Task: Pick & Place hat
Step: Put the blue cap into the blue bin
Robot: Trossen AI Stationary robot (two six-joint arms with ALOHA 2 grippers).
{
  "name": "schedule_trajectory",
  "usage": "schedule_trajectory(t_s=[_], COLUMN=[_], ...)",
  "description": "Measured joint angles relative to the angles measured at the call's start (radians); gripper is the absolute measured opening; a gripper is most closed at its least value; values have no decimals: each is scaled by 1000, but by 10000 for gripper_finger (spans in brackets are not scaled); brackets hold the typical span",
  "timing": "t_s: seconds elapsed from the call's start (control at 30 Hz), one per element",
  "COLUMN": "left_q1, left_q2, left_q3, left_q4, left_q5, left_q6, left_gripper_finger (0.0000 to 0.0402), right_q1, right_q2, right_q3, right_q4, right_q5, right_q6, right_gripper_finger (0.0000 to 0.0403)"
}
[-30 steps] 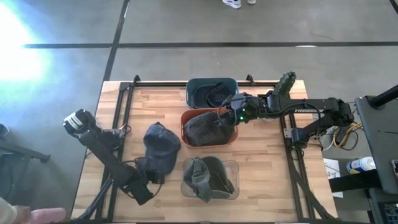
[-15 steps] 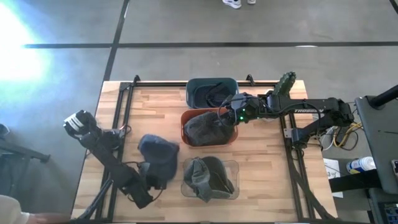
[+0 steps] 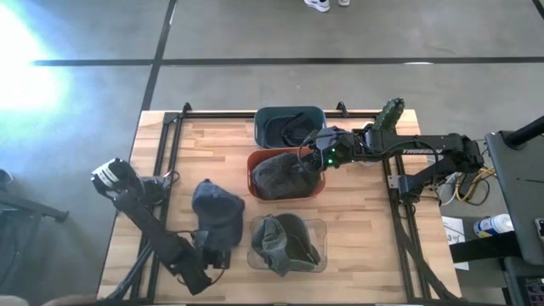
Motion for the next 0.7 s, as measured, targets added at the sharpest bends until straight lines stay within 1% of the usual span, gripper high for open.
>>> schedule_trajectory(t_s=[0.2, 0.3, 0.4, 0.53, 0.7], left_q1=[24, 28, 28, 28, 43], left_q2=[37, 32, 21, -5, -20], left_q3=[0, 7, 18, 21, -13], left_q4=[-51, -117, -200, -266, -332], left_q5=[-55, -85, -93, -165, -252], left_q6=[-5, -5, -5, 4, 22], left_gripper_finger=[167, 167, 167, 167, 167], right_q1=[0, 0, 0, 0, 0], right_q2=[0, 0, 0, 0, 0], right_q3=[0, 0, 0, 0, 0], right_q4=[0, 0, 0, 0, 0], right_q5=[0, 0, 0, 0, 0], right_q6=[0, 0, 0, 0, 0], right_gripper_finger=[189, 189, 189, 189, 189])
